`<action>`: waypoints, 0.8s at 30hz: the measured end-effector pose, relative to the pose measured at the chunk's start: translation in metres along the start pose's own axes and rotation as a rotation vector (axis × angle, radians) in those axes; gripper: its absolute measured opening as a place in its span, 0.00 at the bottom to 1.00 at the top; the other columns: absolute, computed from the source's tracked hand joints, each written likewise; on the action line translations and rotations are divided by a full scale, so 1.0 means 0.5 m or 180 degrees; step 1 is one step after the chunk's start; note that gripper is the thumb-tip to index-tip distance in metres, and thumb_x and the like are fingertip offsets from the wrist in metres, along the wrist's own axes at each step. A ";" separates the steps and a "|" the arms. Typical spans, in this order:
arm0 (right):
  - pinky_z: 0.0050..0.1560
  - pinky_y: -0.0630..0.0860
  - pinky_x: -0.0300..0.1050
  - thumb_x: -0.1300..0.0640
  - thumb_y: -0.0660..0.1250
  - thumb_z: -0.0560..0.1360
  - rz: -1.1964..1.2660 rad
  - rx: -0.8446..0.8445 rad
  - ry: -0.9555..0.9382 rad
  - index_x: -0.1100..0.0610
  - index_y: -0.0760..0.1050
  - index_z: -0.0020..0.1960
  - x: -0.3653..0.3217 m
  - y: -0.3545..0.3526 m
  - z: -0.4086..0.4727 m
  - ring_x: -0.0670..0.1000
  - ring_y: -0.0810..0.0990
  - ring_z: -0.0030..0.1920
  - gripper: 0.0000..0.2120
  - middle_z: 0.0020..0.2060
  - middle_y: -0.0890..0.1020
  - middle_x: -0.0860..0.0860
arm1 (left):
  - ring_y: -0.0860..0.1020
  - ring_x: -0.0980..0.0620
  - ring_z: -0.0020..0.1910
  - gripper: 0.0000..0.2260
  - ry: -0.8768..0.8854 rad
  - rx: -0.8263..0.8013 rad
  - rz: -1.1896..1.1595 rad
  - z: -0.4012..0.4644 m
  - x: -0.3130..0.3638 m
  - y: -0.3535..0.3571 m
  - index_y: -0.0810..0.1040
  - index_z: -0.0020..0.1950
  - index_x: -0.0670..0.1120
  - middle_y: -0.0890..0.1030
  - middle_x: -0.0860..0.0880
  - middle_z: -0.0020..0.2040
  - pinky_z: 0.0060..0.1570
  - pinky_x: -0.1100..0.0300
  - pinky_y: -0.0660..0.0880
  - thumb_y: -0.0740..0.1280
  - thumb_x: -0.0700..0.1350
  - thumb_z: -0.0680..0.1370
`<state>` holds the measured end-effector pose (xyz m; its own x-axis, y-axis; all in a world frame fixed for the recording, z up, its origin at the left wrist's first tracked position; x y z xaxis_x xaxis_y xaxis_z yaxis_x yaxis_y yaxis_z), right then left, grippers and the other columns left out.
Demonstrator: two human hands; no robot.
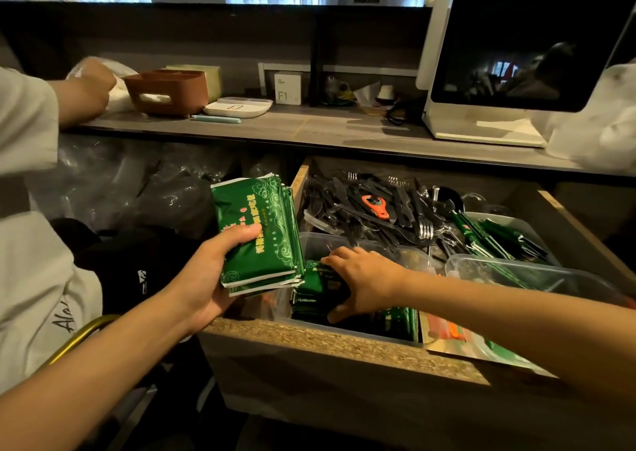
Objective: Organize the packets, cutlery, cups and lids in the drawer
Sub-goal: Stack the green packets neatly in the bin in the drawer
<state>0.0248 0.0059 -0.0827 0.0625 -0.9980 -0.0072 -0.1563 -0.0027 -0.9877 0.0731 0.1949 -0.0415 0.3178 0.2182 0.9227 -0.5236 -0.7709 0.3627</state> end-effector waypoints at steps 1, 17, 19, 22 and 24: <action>0.68 0.69 0.52 0.35 0.69 0.71 0.0420 0.0092 0.0054 0.53 0.58 0.77 0.003 -0.015 -0.012 0.54 0.67 0.69 0.43 0.71 0.66 0.51 | 0.86 0.46 0.42 0.16 0.0005 -0.0008 0.0009 -0.002 0.000 0.001 0.82 0.55 0.44 0.86 0.44 0.47 0.41 0.50 0.83 0.68 0.48 0.69; 0.76 0.52 0.53 0.37 0.36 0.81 0.3500 -0.1868 0.0206 0.59 0.51 0.79 -0.080 0.099 0.006 0.54 0.57 0.77 0.35 0.78 0.57 0.54 | 0.86 0.46 0.41 0.17 0.0077 0.0008 0.0077 -0.007 0.005 0.008 0.81 0.56 0.43 0.87 0.43 0.47 0.40 0.48 0.83 0.67 0.47 0.70; 0.77 0.50 0.52 0.39 0.36 0.82 0.3531 -0.1761 0.0158 0.59 0.50 0.79 -0.081 0.102 0.007 0.53 0.56 0.78 0.34 0.79 0.55 0.54 | 0.86 0.46 0.41 0.16 0.0063 -0.0024 0.0073 -0.006 0.004 0.010 0.82 0.55 0.43 0.87 0.43 0.47 0.39 0.48 0.83 0.67 0.47 0.70; 0.77 0.52 0.56 0.36 0.38 0.80 0.3622 -0.1929 0.0137 0.60 0.54 0.78 -0.077 0.095 0.003 0.55 0.59 0.77 0.36 0.78 0.59 0.56 | 0.86 0.47 0.40 0.16 0.0052 -0.0063 0.0090 -0.007 0.004 0.011 0.81 0.55 0.44 0.87 0.43 0.46 0.34 0.52 0.83 0.66 0.47 0.70; 0.76 0.57 0.57 0.35 0.38 0.80 0.3816 -0.2099 0.0075 0.61 0.60 0.76 -0.066 0.066 -0.007 0.58 0.64 0.74 0.38 0.75 0.65 0.59 | 0.86 0.47 0.40 0.15 0.0046 -0.0093 0.0125 -0.009 0.003 0.012 0.81 0.54 0.44 0.87 0.43 0.45 0.33 0.53 0.83 0.66 0.47 0.70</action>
<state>0.0141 0.0384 -0.1143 -0.4582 -0.4103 -0.7885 -0.5389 0.8337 -0.1206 0.0668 0.1932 -0.0375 0.2851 0.1969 0.9381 -0.5584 -0.7614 0.3295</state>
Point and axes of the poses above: each hand's wrist, its own z-axis towards the middle knuckle, its own y-axis out of the palm, x = y × z, the point moved 6 cm from there along z, towards the middle knuckle
